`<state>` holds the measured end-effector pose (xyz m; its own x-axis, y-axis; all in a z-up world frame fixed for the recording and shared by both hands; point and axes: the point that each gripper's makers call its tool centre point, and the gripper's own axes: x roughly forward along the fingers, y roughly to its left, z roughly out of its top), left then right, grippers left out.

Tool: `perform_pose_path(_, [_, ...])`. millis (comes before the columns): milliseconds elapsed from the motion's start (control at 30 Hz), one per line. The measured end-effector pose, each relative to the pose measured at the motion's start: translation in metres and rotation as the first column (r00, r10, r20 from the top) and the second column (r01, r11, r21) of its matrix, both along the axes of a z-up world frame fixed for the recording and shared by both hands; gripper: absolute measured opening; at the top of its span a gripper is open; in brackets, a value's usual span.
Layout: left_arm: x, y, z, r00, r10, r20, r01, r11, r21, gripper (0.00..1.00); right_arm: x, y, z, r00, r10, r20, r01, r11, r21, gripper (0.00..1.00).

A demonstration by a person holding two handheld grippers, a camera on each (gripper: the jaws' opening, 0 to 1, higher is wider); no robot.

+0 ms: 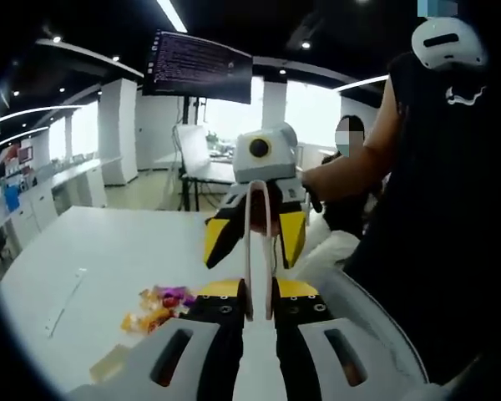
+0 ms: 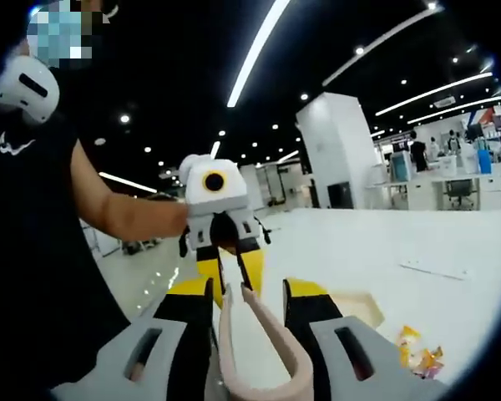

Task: Place the target food into the container with the food tongs after gripping and lifting it, then release it inside without dropping or visibly crushing the food.

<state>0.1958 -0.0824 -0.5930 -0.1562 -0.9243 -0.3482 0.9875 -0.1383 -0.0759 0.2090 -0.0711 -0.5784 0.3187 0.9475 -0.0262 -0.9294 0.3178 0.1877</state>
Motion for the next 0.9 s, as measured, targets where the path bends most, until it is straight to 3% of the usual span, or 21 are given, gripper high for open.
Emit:
perform_pose_path(733, [-0.0040,0.0000,0.0055,1.000,-0.019,-0.008,0.019,1.000,0.002,0.13,-0.0063,0.0081,0.0068,1.000,0.026,-0.008,-0.026,0.999,0.033,0.23])
perform_pose_path(800, [-0.0053,0.0013,0.0064,0.999,-0.018,-0.043,0.018,1.000,0.003,0.15,-0.0070,0.0086,0.0077,0.999,0.028,-0.040,-0.026,0.999,0.043,0.23])
perform_pose_path(900, [-0.0049,0.0021,0.0085,0.999,-0.030,-0.013,0.030,0.999,-0.021,0.16,-0.0052,0.0081,0.0098,0.998,0.024,-0.066,-0.021,0.998,0.052,0.22])
